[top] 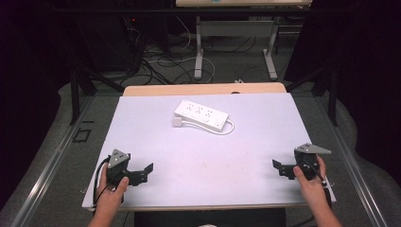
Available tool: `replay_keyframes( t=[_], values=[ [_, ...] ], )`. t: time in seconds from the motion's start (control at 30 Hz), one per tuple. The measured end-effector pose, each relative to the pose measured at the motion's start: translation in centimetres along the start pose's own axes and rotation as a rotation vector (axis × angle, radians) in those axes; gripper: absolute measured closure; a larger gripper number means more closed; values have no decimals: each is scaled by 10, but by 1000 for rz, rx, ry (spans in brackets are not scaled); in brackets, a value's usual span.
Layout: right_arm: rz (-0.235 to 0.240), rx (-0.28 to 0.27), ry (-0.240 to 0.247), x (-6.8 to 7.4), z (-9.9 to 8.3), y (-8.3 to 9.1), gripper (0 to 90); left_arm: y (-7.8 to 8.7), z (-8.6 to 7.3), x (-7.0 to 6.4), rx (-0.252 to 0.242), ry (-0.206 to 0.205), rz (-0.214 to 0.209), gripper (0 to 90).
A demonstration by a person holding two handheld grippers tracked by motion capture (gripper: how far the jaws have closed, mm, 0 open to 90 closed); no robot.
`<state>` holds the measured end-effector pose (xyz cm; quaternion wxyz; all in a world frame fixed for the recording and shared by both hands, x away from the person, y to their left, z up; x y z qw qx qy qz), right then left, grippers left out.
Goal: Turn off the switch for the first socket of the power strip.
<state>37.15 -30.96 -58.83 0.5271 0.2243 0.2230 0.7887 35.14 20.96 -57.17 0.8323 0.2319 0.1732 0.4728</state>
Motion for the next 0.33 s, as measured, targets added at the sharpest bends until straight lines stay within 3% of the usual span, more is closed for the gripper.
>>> replay_keyframes(
  t=[0.33],
  values=[
    [-3, 16, -24, -5, -5, -5, 0, 0, 1, 2, -1, 1, 4, 2]
  ],
)
Point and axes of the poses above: each handheld gripper's, and its own axes: y roughly backward along the jaws, z roughly out of its top, x roughly to its left, the point moved 7 cm from there along -y, roughly forward along the jaws, and after that the axes turned 3 degrees about -y, right-handed, at the moved point
